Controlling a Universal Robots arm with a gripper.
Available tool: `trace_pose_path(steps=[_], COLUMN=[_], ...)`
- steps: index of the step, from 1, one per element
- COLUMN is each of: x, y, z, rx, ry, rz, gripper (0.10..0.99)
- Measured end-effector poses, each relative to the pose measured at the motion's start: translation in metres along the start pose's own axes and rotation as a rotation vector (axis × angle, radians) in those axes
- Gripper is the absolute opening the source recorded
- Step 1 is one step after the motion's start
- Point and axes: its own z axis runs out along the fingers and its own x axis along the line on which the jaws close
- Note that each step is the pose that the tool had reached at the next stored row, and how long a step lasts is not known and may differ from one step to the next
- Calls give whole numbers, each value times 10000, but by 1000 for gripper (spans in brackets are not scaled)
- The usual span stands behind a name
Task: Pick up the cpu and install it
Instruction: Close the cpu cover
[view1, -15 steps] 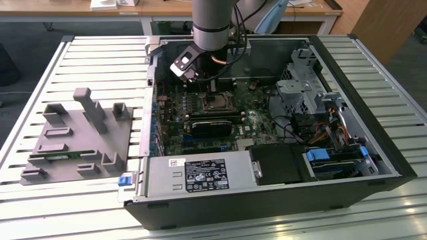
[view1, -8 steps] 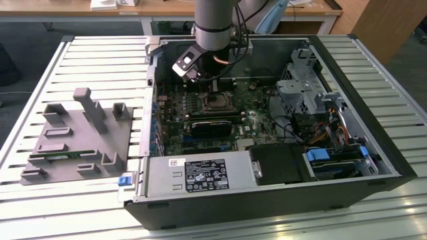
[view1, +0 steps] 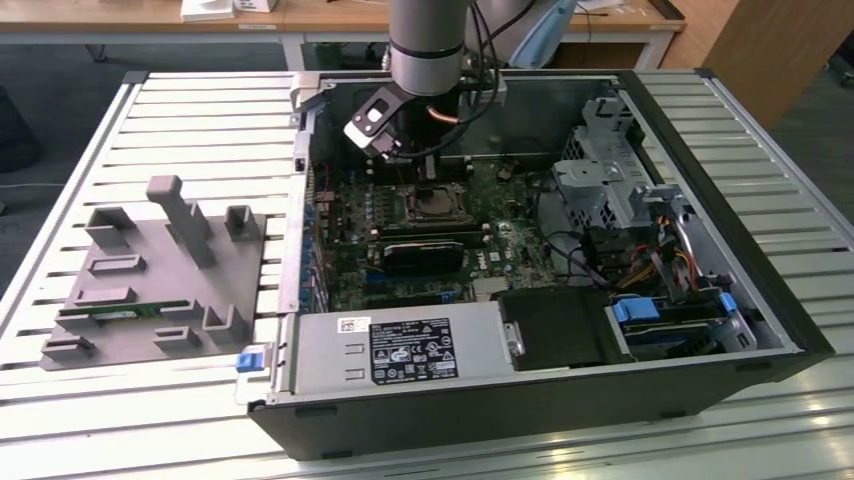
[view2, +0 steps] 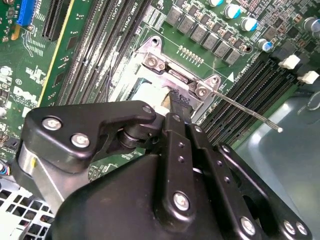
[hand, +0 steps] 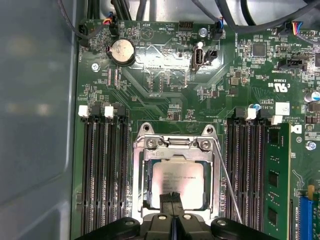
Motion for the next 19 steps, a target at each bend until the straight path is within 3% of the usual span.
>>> trace_pose_path(steps=[19], x=[-1], y=[-7], z=[61], rx=[2], ry=[-3], rz=[-1], gripper=[106])
